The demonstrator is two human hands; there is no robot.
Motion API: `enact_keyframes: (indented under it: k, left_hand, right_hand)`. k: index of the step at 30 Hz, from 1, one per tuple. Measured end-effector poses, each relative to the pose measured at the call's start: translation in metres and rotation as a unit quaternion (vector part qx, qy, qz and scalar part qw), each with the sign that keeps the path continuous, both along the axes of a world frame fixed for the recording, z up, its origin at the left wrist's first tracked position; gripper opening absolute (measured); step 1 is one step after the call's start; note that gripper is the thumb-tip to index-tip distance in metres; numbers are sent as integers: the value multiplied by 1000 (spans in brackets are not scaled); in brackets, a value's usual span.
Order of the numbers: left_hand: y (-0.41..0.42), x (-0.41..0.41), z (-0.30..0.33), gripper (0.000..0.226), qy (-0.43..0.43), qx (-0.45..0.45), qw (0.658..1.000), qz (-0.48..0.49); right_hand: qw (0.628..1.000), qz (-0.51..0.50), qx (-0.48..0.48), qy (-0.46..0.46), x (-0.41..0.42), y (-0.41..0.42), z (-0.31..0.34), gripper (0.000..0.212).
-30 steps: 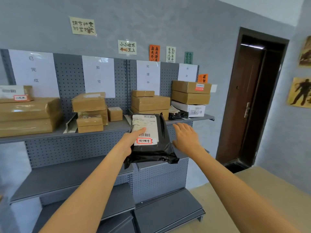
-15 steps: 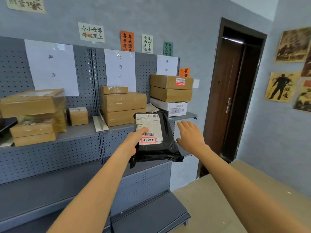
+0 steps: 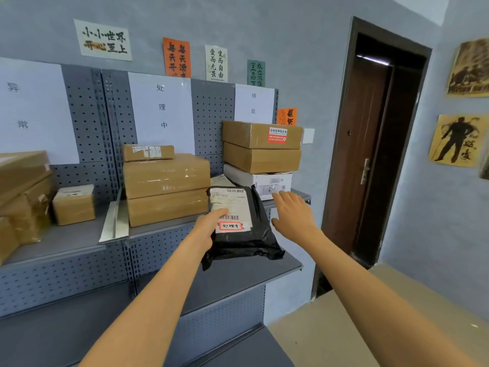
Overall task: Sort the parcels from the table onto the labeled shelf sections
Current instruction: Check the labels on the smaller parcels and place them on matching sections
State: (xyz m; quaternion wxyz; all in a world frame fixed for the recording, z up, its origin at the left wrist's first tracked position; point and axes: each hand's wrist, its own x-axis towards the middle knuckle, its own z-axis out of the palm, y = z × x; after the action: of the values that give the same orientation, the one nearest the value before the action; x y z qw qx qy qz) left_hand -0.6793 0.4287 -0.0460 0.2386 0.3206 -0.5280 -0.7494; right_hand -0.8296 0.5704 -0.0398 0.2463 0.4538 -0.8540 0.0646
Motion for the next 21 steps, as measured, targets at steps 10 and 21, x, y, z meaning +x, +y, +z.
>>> enact_keyframes:
  k: [10,21]
  left_hand:
    - [-18,-69,4,38,15,-6,991,133]
    - [-27,-130,17,34,0,-39,974,223]
  right_hand:
    - [997,78,11,-2,-97,-41,1,55]
    - [984,180,6,10,-174,-66,4,59]
